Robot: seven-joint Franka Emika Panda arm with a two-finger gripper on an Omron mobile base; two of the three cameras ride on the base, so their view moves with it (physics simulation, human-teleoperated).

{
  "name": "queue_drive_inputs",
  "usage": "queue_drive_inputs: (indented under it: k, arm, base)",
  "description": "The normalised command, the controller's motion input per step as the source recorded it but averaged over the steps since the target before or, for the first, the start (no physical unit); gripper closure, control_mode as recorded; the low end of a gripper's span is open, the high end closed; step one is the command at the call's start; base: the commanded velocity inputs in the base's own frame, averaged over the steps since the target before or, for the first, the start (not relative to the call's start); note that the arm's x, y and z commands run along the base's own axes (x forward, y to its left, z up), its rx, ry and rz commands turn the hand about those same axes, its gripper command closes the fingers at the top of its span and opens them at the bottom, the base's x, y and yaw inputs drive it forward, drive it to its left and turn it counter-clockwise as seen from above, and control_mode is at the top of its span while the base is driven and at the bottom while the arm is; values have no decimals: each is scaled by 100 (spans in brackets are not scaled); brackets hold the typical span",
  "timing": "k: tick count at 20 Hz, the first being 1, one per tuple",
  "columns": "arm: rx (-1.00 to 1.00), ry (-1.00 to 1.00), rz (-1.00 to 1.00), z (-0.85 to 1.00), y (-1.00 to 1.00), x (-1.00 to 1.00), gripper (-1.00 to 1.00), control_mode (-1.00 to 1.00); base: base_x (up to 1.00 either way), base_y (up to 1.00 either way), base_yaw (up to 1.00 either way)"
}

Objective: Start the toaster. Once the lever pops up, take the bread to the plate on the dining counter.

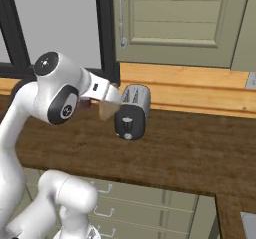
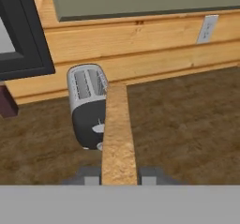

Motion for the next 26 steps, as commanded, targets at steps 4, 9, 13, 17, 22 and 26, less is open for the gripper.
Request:
queue_drive_inputs:
  k: [4,9,13,17,22,26]
  arm:
    - [1,0,0,-22,58,-58,100,-100]
    - [5,-3,3,-39,77,-30,100,-100]
    - [6,0,7,-29,61,-9,100,-100]
    - [3,1,6,-48,13,-3,100,-100]
    - [0,1,1,-16,0,0,100,-100]
    - [0,0,0,0,0,0,100,-100]
  base:
    - [0,0,0]
    - [0,0,0]
    - [0,0,0]
    - [0,0,0]
    - [0,0,0]
    - [0,0,0]
